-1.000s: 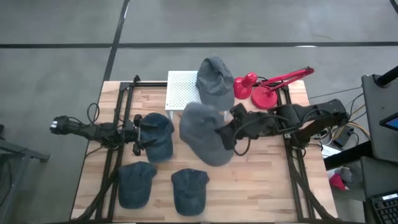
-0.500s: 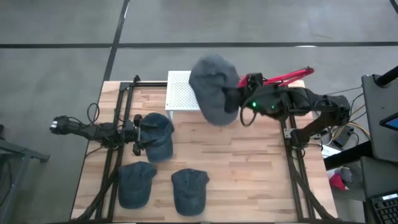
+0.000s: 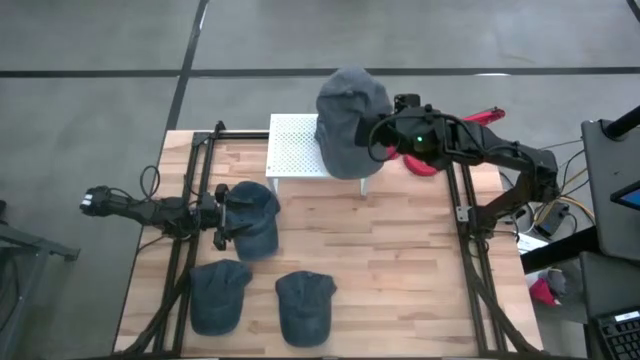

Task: Pick & Place hat
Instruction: Stack the gray cap on the gray cap on the shelf

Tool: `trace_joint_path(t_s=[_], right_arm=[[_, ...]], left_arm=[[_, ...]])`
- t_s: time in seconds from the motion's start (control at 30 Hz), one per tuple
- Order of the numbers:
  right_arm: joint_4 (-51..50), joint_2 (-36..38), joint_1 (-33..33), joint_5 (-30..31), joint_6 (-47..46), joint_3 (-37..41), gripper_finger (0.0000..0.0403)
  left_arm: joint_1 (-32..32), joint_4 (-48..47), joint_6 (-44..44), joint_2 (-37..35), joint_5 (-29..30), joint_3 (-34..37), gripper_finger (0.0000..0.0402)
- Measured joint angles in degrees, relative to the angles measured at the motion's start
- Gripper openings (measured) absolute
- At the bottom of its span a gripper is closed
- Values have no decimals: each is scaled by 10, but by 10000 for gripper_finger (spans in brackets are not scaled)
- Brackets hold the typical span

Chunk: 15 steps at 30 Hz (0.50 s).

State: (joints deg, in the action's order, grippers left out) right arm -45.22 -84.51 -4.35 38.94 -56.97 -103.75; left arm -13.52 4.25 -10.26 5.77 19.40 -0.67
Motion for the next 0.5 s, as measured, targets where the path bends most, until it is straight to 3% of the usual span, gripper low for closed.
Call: trace_joint_path(t_s=[0.5], right_arm=[[78,-15,-71,-65,7,64,8]], left_arm=[[0,0,0,0,0,0,317]])
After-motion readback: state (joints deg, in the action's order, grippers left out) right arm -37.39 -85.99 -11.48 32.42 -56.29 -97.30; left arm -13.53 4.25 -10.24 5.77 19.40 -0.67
